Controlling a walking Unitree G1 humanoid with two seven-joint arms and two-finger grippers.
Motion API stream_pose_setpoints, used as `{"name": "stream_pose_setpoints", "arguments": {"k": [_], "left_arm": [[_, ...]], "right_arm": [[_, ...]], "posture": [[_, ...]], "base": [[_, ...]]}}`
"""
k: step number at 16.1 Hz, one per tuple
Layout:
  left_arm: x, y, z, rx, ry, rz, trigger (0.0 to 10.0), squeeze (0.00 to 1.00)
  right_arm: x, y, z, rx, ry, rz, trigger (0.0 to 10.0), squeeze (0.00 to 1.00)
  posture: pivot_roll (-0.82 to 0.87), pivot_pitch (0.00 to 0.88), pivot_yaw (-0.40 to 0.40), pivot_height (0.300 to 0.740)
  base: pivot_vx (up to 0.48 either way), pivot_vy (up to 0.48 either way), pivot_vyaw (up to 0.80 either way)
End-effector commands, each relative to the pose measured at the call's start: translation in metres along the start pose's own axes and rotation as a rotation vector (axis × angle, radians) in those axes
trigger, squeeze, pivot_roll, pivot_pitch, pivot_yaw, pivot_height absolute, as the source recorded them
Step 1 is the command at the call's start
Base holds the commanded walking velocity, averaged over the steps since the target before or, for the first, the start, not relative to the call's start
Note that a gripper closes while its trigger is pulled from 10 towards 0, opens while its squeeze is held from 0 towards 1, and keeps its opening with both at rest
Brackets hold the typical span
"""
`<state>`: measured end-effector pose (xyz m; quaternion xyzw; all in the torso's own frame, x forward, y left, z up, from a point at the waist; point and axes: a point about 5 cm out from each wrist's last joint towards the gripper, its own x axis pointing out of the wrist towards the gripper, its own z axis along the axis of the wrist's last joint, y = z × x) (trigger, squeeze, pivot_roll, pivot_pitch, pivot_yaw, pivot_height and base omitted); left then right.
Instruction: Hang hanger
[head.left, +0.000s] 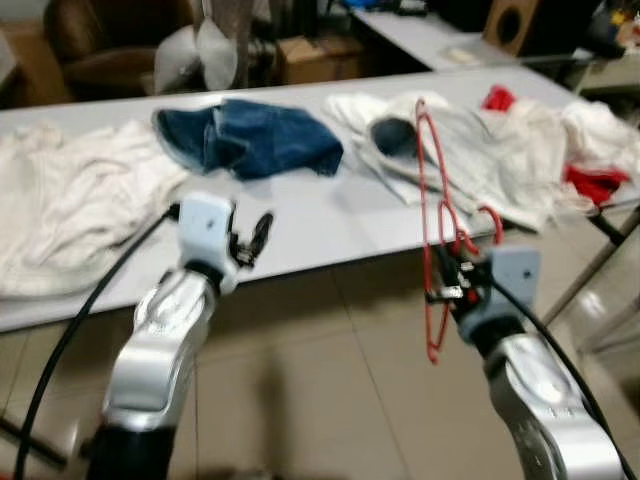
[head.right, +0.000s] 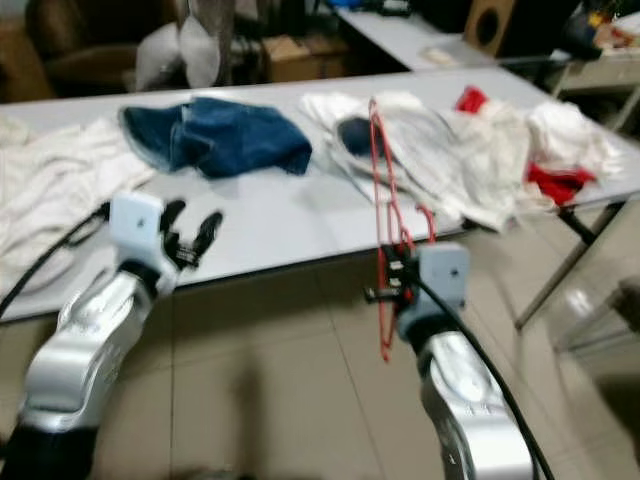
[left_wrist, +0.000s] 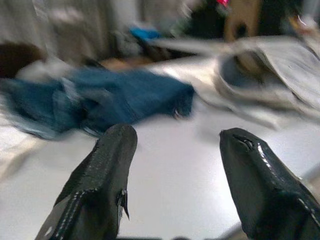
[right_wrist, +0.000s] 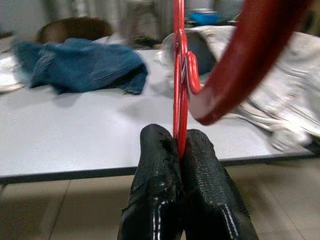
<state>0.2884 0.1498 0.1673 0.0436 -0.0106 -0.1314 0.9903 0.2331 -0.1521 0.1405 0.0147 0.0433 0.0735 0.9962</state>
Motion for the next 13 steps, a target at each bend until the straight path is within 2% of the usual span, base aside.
{"name": "stream_pose_setpoints", "arguments": {"k": [1,13], "left_arm": [[-0.0020,0.0037,-0.0068,-0.001,0.026,0.024,10.0,0.00],[0.0012,0.0022,-0.0078,0.004,0.025,0.022,10.0,0.00]], "right_arm": [[0.0008,0.0019,0.0044,-0.013,-0.022,0.016,10.0,0.00],[0.0011,0.0043,0.0098,-0.027,-0.038,0.060,10.0,0.00]], "posture": [[0.03,0.000,0.012,0.740],[0.02,0.000,0.010,0.740]], "base": [[0.375,0.000,0.00],[0.372,0.000,0.00]]}}
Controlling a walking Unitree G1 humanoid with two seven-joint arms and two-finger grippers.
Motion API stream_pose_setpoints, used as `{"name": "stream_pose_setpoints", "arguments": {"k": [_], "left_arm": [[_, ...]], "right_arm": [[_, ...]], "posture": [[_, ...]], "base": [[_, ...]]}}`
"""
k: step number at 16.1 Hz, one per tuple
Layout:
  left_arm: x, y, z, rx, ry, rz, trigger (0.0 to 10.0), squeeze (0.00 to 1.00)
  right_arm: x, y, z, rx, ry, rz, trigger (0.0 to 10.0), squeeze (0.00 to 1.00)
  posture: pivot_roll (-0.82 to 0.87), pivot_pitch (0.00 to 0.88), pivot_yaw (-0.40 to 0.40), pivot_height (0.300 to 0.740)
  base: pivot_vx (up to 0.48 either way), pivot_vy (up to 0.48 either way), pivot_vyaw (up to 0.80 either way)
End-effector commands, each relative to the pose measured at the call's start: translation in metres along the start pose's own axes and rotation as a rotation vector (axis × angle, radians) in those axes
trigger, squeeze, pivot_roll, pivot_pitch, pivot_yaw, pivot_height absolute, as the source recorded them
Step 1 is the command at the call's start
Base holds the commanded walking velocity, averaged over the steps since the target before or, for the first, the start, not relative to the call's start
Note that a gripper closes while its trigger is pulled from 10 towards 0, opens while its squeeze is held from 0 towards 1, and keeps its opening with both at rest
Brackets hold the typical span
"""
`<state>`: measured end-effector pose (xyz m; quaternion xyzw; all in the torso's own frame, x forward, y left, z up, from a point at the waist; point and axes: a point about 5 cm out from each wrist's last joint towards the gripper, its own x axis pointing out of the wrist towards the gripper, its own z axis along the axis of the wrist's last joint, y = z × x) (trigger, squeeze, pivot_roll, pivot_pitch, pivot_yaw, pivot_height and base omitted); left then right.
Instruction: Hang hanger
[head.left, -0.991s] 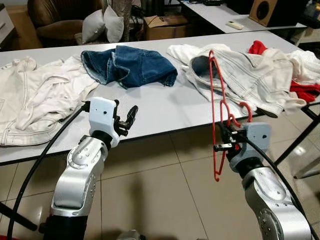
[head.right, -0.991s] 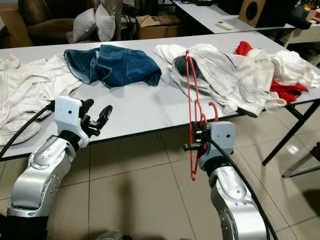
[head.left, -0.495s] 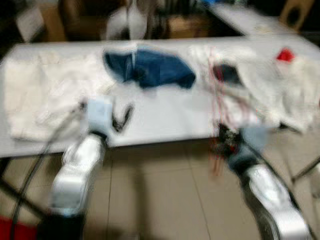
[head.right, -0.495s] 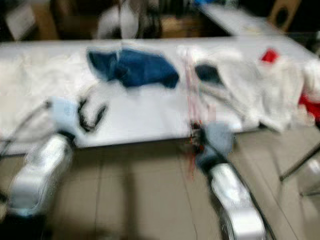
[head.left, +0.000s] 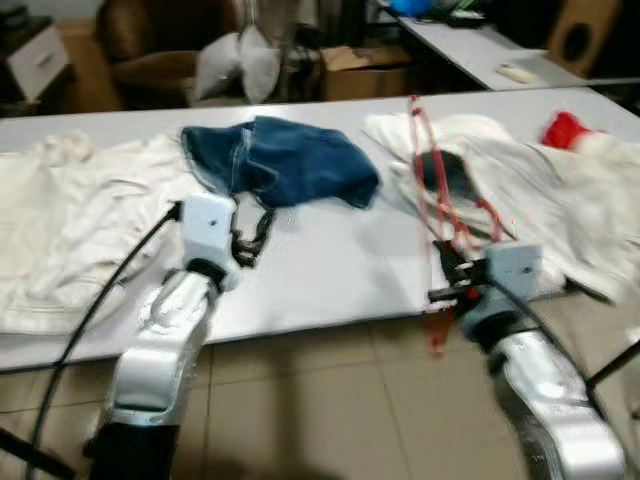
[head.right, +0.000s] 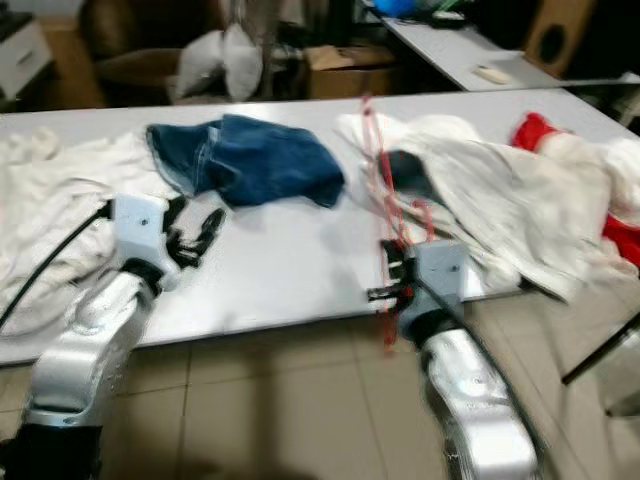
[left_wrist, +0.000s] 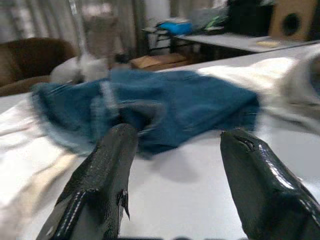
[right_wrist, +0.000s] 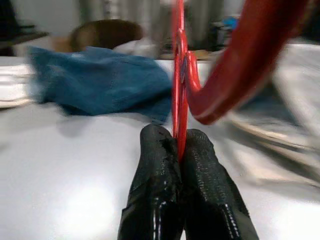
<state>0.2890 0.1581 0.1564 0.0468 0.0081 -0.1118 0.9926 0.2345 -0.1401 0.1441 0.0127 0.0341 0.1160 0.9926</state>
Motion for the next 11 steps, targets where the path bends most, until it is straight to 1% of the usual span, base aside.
{"name": "stream_pose_setpoints", "arguments": {"k": [1,4,6,11], "left_arm": [[0.0029,-0.0053,0.0038,0.003,-0.014,-0.016,10.0,0.00],[0.0048,-0.0048,0.0045,0.005,-0.015,-0.018,10.0,0.00],[0.0060,-0.0046,0.0048,0.007,-0.015,-0.021,10.0,0.00],[0.0095,-0.0079,0.0038,0.012,-0.009,-0.042,10.0,0.00]], "right_arm": [[-0.0021,-0.0078,0.0069,-0.018,-0.023,-0.024,10.0,0.00],[-0.0003,-0.0073,0.0086,-0.004,-0.025,-0.016,10.0,0.00],[0.0001,-0.0070,0.0087,-0.007,-0.026,-0.017,10.0,0.00],[0.0006,-0.0094,0.0103,-0.010,-0.034,-0.028,10.0,0.00]], "posture": [[0.02,0.000,0.010,0.740],[0.02,0.000,0.013,0.740],[0.02,0.000,0.015,0.740],[0.02,0.000,0.020,0.740]], "base": [[0.368,0.000,0.00],[0.358,0.000,0.00],[0.352,0.000,-0.56],[0.343,0.000,0.00]]}}
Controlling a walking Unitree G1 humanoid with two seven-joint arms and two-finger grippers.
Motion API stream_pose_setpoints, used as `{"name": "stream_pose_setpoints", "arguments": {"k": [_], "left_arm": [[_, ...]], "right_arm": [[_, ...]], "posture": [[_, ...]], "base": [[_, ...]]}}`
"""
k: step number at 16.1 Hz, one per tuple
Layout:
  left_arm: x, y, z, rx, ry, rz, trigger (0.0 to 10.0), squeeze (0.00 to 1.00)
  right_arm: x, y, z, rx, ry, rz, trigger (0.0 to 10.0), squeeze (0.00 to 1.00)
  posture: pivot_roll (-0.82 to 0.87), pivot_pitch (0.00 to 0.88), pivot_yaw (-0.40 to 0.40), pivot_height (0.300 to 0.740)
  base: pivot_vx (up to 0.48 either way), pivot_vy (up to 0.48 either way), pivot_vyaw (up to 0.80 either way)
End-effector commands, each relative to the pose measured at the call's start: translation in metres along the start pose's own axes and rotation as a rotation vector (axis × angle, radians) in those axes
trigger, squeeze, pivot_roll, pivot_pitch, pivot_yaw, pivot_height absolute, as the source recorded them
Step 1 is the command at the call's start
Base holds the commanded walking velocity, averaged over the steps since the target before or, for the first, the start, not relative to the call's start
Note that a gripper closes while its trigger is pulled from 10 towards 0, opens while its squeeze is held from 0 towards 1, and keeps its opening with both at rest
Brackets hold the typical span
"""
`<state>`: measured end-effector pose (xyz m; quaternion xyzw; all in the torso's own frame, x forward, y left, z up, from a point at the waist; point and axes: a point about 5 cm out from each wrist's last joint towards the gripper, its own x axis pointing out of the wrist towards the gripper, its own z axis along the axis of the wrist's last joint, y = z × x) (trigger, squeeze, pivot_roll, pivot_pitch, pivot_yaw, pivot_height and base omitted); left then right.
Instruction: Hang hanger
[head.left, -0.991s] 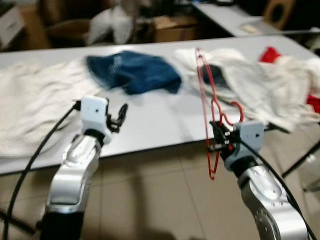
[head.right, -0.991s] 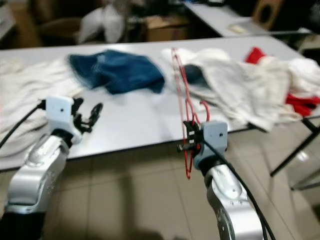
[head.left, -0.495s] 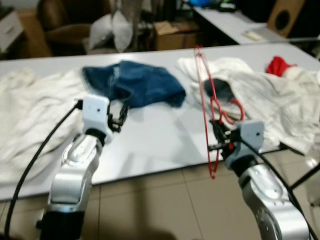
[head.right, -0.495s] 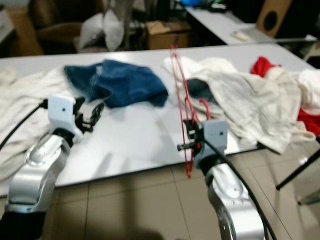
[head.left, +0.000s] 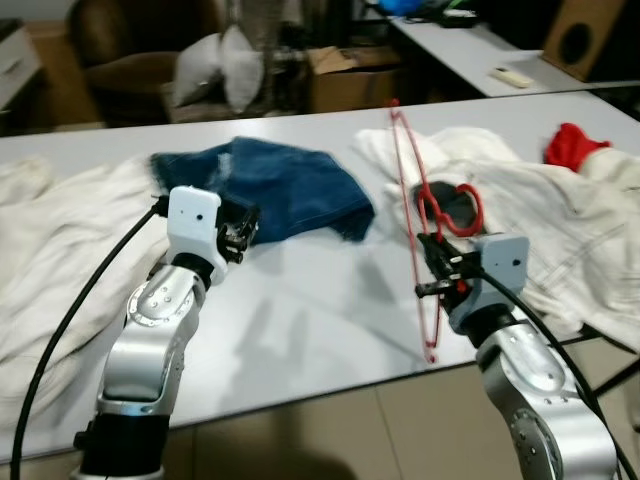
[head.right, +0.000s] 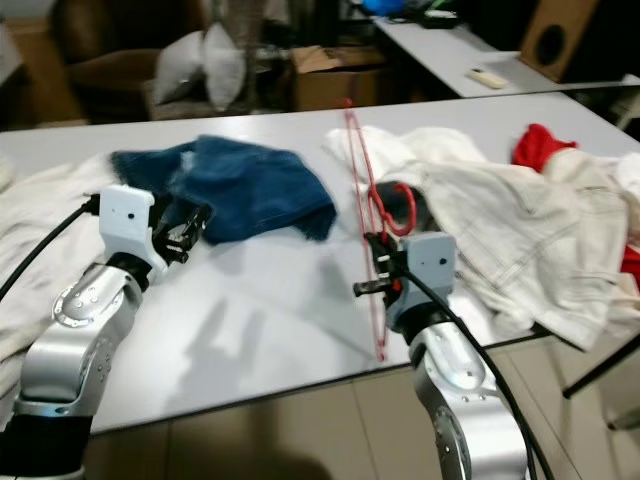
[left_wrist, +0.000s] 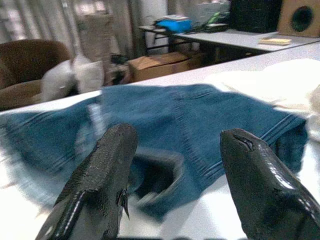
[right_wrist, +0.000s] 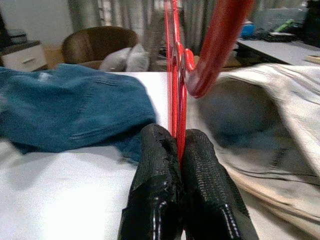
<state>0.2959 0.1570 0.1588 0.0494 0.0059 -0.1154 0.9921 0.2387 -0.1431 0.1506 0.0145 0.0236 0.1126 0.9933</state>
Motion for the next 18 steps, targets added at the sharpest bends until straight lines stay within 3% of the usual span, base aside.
{"name": "stream_pose_setpoints", "arguments": {"k": [1,3,5,6,7,8,9,11,12,13,15,16,18], "left_arm": [[0.004,-0.010,0.001,0.011,-0.004,-0.046,10.0,0.00],[0.005,-0.014,0.001,0.015,-0.003,-0.070,10.0,0.00],[0.005,-0.028,-0.004,0.016,0.013,-0.187,10.0,0.00],[0.007,-0.041,-0.011,0.073,0.038,-0.289,10.0,0.00],[0.008,-0.044,-0.012,0.075,0.043,-0.325,10.0,0.00],[0.010,-0.051,-0.016,0.084,0.060,-0.405,10.0,1.00],[0.014,-0.055,-0.022,0.139,0.099,-0.451,10.0,1.00],[0.025,-0.053,-0.032,0.265,0.149,-0.428,10.0,1.00],[0.032,-0.051,-0.038,0.316,0.180,-0.415,10.0,0.38],[0.039,-0.047,-0.043,0.354,0.213,-0.382,10.0,0.00],[0.046,-0.041,-0.045,0.404,0.229,-0.335,10.0,0.00],[0.058,-0.023,-0.042,0.553,0.221,-0.192,10.0,0.00],[0.061,-0.014,-0.041,0.618,0.219,-0.139,10.0,0.00]], "right_arm": [[-0.002,-0.006,0.004,0.014,-0.006,-0.018,10.0,0.00],[-0.003,-0.006,0.008,-0.001,-0.017,-0.013,10.0,0.00],[-0.006,-0.006,0.018,-0.010,-0.052,-0.001,10.0,0.00],[-0.008,-0.004,0.028,0.000,-0.084,0.011,10.0,0.00],[-0.008,-0.003,0.031,0.001,-0.094,0.015,10.0,0.00],[-0.010,-0.003,0.036,0.004,-0.108,0.017,10.0,0.00],[-0.012,-0.005,0.039,0.001,-0.112,0.008,10.0,0.00],[-0.017,-0.012,0.038,-0.006,-0.096,-0.030,10.0,0.00],[-0.021,-0.018,0.035,-0.010,-0.076,-0.057,10.0,0.00],[-0.024,-0.022,0.032,-0.019,-0.053,-0.072,10.0,0.00],[-0.026,-0.027,0.030,-0.027,-0.039,-0.090,10.0,0.00],[-0.030,-0.033,0.028,-0.032,-0.020,-0.118,10.0,0.00],[-0.032,-0.034,0.025,-0.027,-0.008,-0.125,10.0,0.00]], "posture": [[0.02,0.000,0.021,0.740],[0.01,0.002,0.017,0.740],[0.01,0.006,0.009,0.740],[0.00,0.005,0.005,0.740],[0.00,0.005,0.005,0.740],[-0.01,0.008,0.008,0.740],[-0.03,0.011,0.014,0.740],[-0.05,0.011,0.018,0.740],[-0.05,0.011,0.019,0.740],[-0.06,0.012,0.022,0.740],[-0.07,0.014,0.027,0.740],[-0.07,0.016,0.032,0.740],[-0.07,0.016,0.032,0.740]], "base": [[0.334,0.000,-0.80],[0.330,0.000,-0.80],[0.000,0.000,0.00],[0.000,0.000,0.00],[0.000,0.000,0.00],[0.000,0.000,0.00],[0.000,0.000,0.00],[0.000,0.000,0.00],[0.000,0.000,0.00],[0.000,0.000,0.00],[0.000,0.000,0.00],[0.000,0.000,0.00],[0.000,0.000,0.00]]}}
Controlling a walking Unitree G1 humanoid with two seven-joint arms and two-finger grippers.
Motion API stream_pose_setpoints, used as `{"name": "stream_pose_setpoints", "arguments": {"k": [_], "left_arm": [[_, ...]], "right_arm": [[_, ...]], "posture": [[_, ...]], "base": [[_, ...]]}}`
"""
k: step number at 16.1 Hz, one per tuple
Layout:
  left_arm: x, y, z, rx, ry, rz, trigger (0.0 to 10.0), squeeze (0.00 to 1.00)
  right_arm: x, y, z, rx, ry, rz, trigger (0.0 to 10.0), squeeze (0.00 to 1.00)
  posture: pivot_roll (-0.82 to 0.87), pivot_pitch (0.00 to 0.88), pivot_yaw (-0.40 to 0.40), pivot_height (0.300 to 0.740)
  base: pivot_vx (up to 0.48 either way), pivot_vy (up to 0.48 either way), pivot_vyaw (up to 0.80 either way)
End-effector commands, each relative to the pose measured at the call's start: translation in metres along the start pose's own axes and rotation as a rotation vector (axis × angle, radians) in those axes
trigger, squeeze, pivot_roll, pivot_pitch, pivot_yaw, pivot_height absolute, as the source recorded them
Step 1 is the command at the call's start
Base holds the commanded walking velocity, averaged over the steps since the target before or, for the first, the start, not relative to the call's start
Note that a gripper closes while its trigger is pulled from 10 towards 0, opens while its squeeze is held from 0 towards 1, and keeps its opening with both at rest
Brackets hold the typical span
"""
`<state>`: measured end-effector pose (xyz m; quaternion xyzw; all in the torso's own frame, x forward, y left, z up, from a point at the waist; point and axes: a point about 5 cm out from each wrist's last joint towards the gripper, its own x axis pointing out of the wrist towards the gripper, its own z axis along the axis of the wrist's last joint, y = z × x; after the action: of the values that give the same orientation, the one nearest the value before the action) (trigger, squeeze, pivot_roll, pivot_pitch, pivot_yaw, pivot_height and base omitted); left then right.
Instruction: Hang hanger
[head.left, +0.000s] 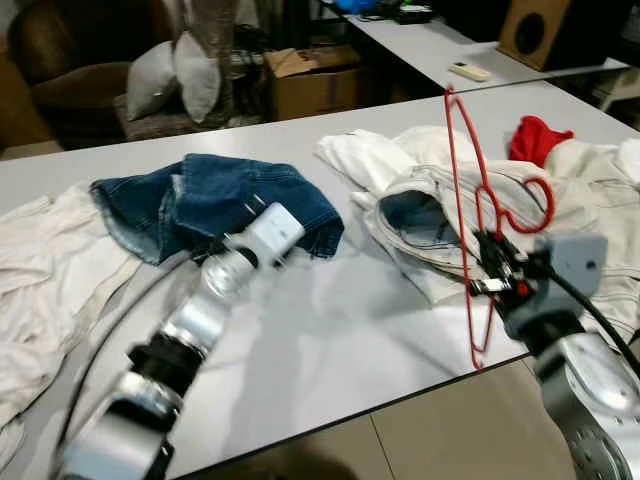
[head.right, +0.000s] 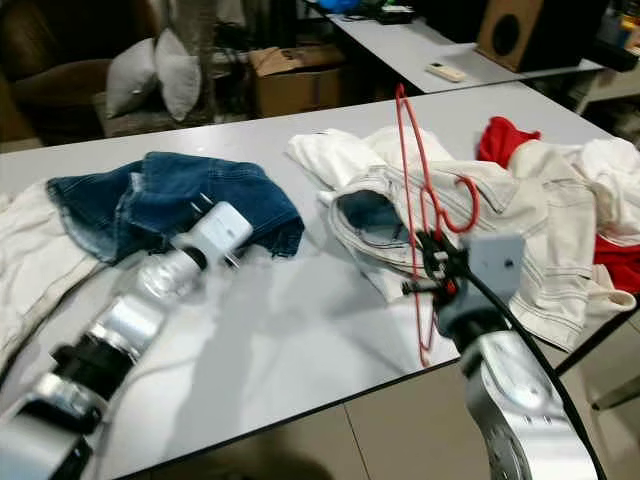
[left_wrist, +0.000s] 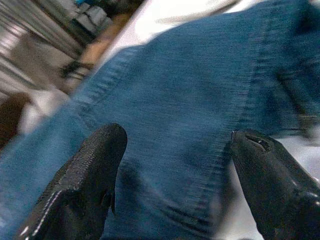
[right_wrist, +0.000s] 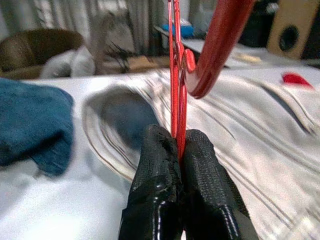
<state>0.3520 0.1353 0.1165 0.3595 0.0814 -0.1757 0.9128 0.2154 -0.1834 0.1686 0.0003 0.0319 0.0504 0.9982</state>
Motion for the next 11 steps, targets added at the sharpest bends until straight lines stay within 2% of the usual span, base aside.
{"name": "stream_pose_setpoints", "arguments": {"k": [1,2,4,5,6,7,8,11], "left_arm": [[0.001,-0.003,-0.005,0.054,0.019,-0.003,10.0,0.00],[0.001,-0.008,-0.015,0.100,0.054,-0.023,10.0,0.00],[0.001,-0.012,-0.028,0.130,0.088,-0.018,10.0,0.00],[0.001,-0.013,-0.031,0.133,0.098,-0.017,4.9,0.00],[0.001,-0.014,-0.033,0.113,0.106,-0.023,2.9,0.00],[0.001,-0.015,-0.034,0.108,0.108,-0.025,2.9,0.00],[0.002,-0.014,-0.035,0.114,0.114,-0.019,0.0,0.00],[0.005,-0.012,-0.039,0.118,0.119,0.009,0.0,0.00]], "right_arm": [[-0.002,0.001,0.001,0.003,-0.004,0.004,10.0,0.00],[-0.004,0.003,-0.004,0.007,0.015,0.009,10.0,0.00],[-0.004,0.004,-0.007,0.012,0.022,0.014,10.0,0.00],[-0.003,0.004,-0.008,0.013,0.021,0.015,10.0,0.00],[-0.003,0.004,-0.008,0.013,0.020,0.016,10.0,0.00],[-0.003,0.004,-0.008,0.013,0.019,0.016,10.0,0.00],[-0.002,0.005,-0.008,0.009,0.018,0.022,10.0,0.00],[-0.001,0.009,-0.009,-0.006,0.017,0.043,10.0,0.00]], "posture": [[-0.07,0.019,0.033,0.740],[-0.07,0.022,0.029,0.740],[-0.06,0.023,0.028,0.740],[-0.06,0.023,0.027,0.740],[-0.06,0.021,0.026,0.740],[-0.06,0.021,0.025,0.740],[-0.06,0.019,0.022,0.740],[-0.06,0.015,0.016,0.740]], "base": [[0.000,0.000,0.00],[0.000,0.000,0.00],[0.000,0.000,0.00],[0.000,0.000,0.00],[0.000,0.000,0.00],[0.000,0.000,0.00],[0.000,0.000,0.00],[0.000,0.000,0.00]]}}
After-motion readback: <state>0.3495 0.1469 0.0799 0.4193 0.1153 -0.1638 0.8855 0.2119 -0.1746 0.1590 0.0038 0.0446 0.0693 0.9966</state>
